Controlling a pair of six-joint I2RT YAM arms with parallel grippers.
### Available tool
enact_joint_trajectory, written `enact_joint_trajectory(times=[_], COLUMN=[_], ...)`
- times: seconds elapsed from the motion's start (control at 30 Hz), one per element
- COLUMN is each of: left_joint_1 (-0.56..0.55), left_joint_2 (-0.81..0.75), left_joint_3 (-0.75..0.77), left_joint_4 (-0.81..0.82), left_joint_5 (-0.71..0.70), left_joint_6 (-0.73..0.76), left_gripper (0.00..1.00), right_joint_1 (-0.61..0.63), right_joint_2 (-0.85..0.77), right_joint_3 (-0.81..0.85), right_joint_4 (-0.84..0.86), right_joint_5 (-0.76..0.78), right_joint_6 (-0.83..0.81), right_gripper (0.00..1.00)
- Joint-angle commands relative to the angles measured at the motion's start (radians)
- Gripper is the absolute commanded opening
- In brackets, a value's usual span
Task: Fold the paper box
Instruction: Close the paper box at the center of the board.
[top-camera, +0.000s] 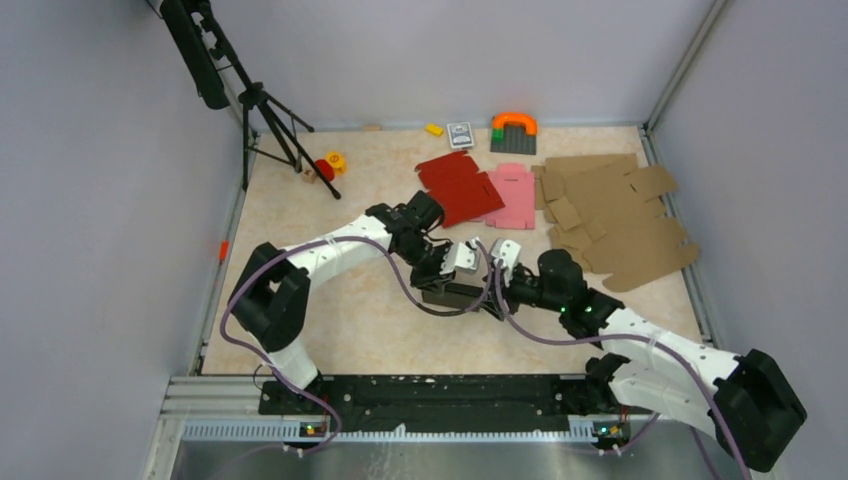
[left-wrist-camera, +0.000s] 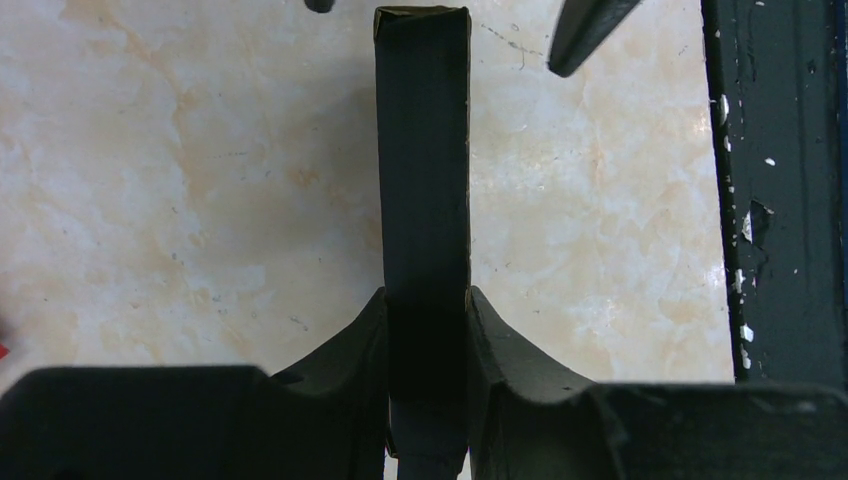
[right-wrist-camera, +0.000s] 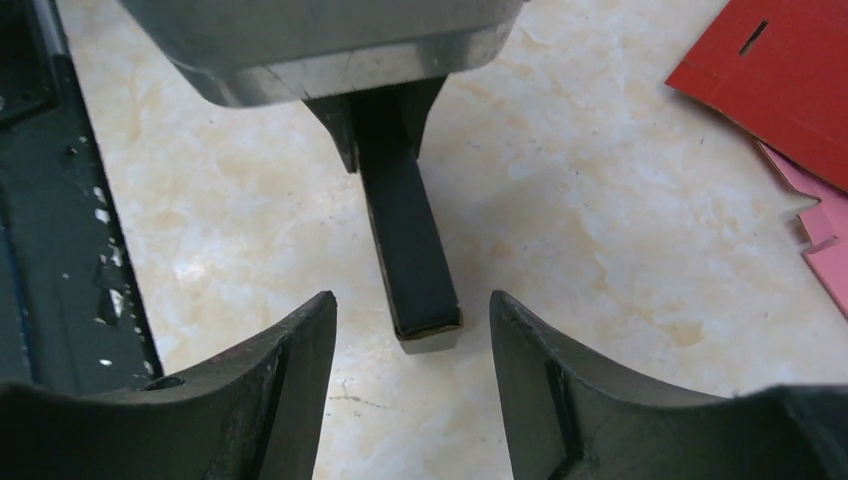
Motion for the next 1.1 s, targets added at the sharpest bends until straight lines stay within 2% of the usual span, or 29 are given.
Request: enact_joint_trajectory(times=[0.0,0.1,0.27,0.37,0.57,0.67,0.7,0.77,0.87,0.97,1.0,1.07], left_joint_1=[0.002,0.003,0.002,0.003,0.001,0.001,0.001,0.0,-0.001,-0.001,-0.001,-0.001], left_joint_2=[-0.028,-0.029,-0.028,-0.026,-0.032,-0.03,-0.03,-0.03,-0.03,-0.032,-0.032,-0.032], left_joint_3=[0.009,0.008,0.008,0.011,0.01,0.008,0.008,0.009,0.01,0.006,0.003,0.001], left_joint_4=[-0.046,-0.053,-0.058,-0.065,-0.071,-0.069,-0.069,-0.066,-0.063,-0.052,-0.049,-0.044], left_joint_5=[0.03,0.044,0.045,0.058,0.077,0.074,0.075,0.075,0.076,0.062,0.058,0.055], left_joint_6=[0.049,0.061,0.069,0.074,0.087,0.086,0.086,0.084,0.081,0.075,0.07,0.067], left_gripper=[0.11,0.11,0.1,0.1,0.1,0.1,0.1,0.1,0.1,0.09,0.09,0.09], right_joint_1=[0.013,0.014,0.002,0.0,0.001,0.001,0.0,0.001,0.001,0.001,0.001,-0.008], right_joint_2=[0.057,0.036,0.047,0.104,0.214,0.285,0.307,0.348,0.41,0.432,0.437,0.435], right_joint_3=[-0.047,-0.158,-0.257,-0.23,-0.226,-0.272,-0.269,-0.223,-0.228,-0.214,-0.224,-0.254], right_joint_4=[0.234,0.441,0.653,0.612,0.756,0.983,1.007,0.921,1.023,1.009,1.049,1.124], right_joint_5=[0.017,0.052,0.001,-0.076,-0.143,-0.155,-0.15,-0.175,-0.2,-0.202,-0.202,-0.199], right_joint_6=[-0.093,-0.068,0.001,-0.04,-0.024,0.061,0.072,0.044,0.079,0.088,0.116,0.194], right_gripper=[0.56,0.57,0.58,0.57,0.58,0.56,0.54,0.49,0.5,0.49,0.49,0.54])
